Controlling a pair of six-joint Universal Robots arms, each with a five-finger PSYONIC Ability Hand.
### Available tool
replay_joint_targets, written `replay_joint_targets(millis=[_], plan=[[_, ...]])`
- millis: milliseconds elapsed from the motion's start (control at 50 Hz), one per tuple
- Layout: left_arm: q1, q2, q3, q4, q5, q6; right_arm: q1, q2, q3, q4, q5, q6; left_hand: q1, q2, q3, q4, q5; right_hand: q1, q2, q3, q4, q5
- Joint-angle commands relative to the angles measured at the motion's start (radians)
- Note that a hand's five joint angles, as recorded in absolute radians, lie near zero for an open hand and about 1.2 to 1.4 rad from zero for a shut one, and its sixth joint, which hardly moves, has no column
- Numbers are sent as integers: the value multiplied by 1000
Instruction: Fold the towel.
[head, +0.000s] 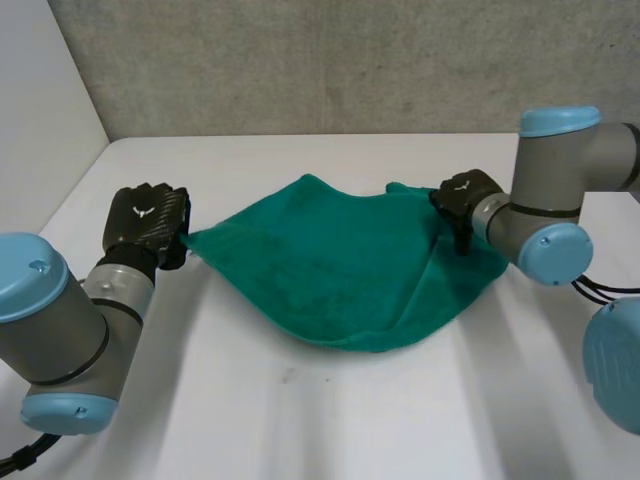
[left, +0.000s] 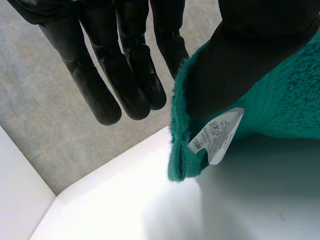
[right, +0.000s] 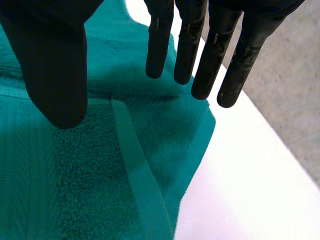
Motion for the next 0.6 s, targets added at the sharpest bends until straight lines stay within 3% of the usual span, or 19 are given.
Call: replay_joint_targets(millis=[20, 240, 600], plan=[[-4, 0, -3, 0, -1, 0, -65, 12, -4, 17, -70, 155, 252, 196, 202, 201, 255, 179, 91, 85, 88, 112], [-8, -2, -9, 0, 1, 0, -118, 73, -57, 88, -228, 370, 252, 196, 202, 201, 255, 82, -6, -12, -9, 15], [-8, -2, -10, 0, 1, 0, -119, 119, -69, 88, -224, 387, 252, 196, 202, 201, 255, 85, -3, -9, -6, 18]])
